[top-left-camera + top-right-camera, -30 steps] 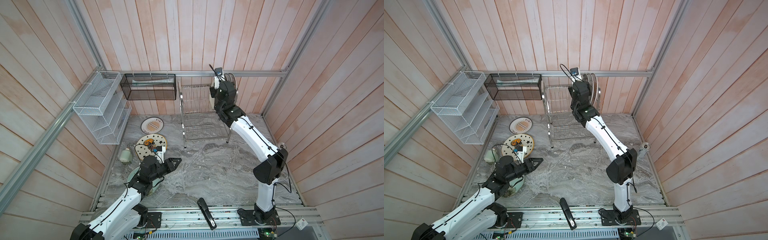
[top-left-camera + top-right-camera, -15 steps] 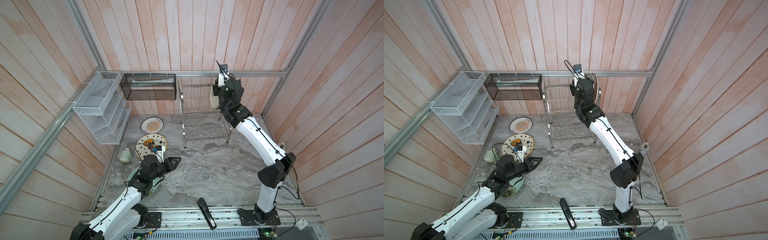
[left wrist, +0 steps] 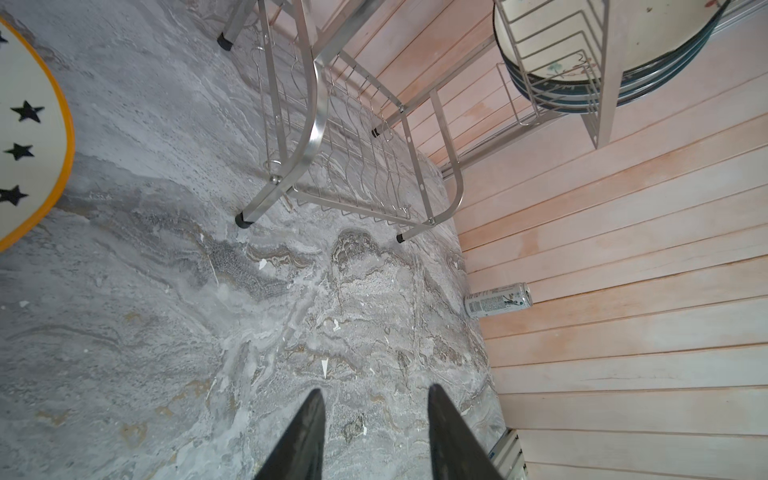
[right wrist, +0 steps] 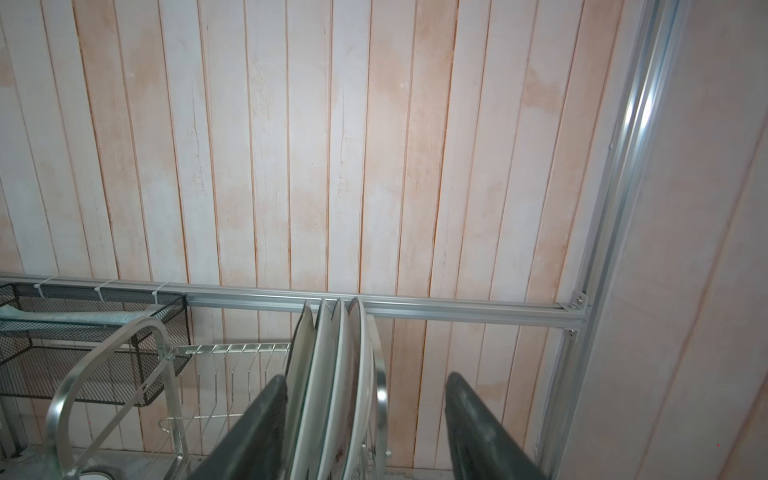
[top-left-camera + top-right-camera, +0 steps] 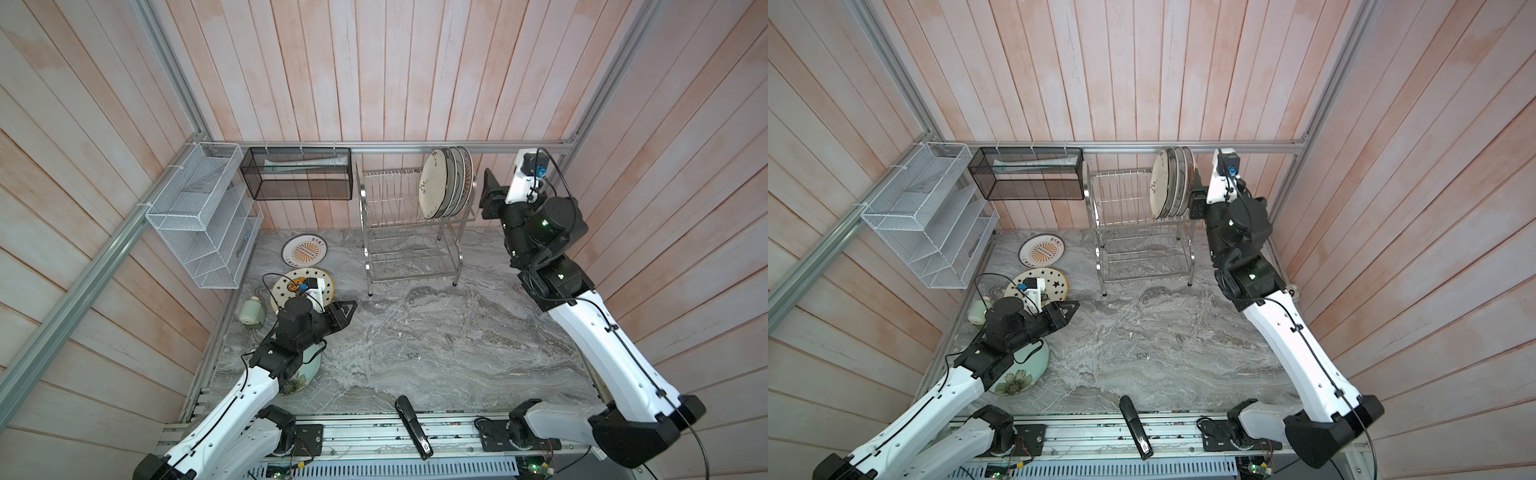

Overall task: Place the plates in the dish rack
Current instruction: 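Lower the right gripper toward the table while the left gripper moves over the sunflower plate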

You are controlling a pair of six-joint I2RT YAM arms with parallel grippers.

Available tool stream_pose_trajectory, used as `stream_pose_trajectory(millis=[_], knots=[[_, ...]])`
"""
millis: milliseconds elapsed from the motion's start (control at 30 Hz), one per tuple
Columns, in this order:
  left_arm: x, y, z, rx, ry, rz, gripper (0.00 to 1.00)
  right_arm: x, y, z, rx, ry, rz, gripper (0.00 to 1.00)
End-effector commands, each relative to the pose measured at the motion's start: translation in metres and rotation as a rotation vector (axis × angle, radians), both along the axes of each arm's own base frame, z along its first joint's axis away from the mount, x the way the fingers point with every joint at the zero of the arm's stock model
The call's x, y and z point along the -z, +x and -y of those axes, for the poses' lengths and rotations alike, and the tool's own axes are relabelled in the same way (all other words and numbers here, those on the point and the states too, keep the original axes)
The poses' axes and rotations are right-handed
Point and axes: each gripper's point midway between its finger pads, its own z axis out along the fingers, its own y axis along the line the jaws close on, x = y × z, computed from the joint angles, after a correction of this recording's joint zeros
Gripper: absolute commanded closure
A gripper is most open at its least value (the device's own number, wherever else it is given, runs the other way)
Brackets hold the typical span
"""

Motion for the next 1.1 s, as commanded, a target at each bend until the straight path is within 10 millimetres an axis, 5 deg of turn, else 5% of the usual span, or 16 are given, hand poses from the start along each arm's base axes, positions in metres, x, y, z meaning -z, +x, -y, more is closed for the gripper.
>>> stream_pose_trajectory(millis=[0, 233, 467, 600, 767, 1067], knots=[[-0.007, 0.005, -0.006, -0.022, 0.071, 0.025, 0.58, 0.019, -0.018, 0.009, -0.063, 0.075, -0.012, 0.38], [-0.007, 0.015, -0.013, -0.063, 0.142, 0.009, 0.58, 0.109, -0.039, 0.018, -0.085, 0.144, -0.151, 0.37], [0.005, 0.02, -0.02, -0.112, 0.154, -0.029, 0.57, 0.25, -0.053, -0.008, -0.249, 0.309, -0.433, 0.38], [0.018, 0.021, -0.022, -0.127, 0.167, -0.07, 0.56, 0.302, -0.063, -0.018, -0.31, 0.379, -0.544, 0.38], [0.035, 0.022, -0.036, -0.201, 0.215, -0.132, 0.56, 0.33, -0.074, -0.023, -0.352, 0.421, -0.591, 0.38], [0.042, 0.028, -0.048, -0.26, 0.229, -0.152, 0.54, 0.35, -0.084, -0.028, -0.398, 0.457, -0.62, 0.38]])
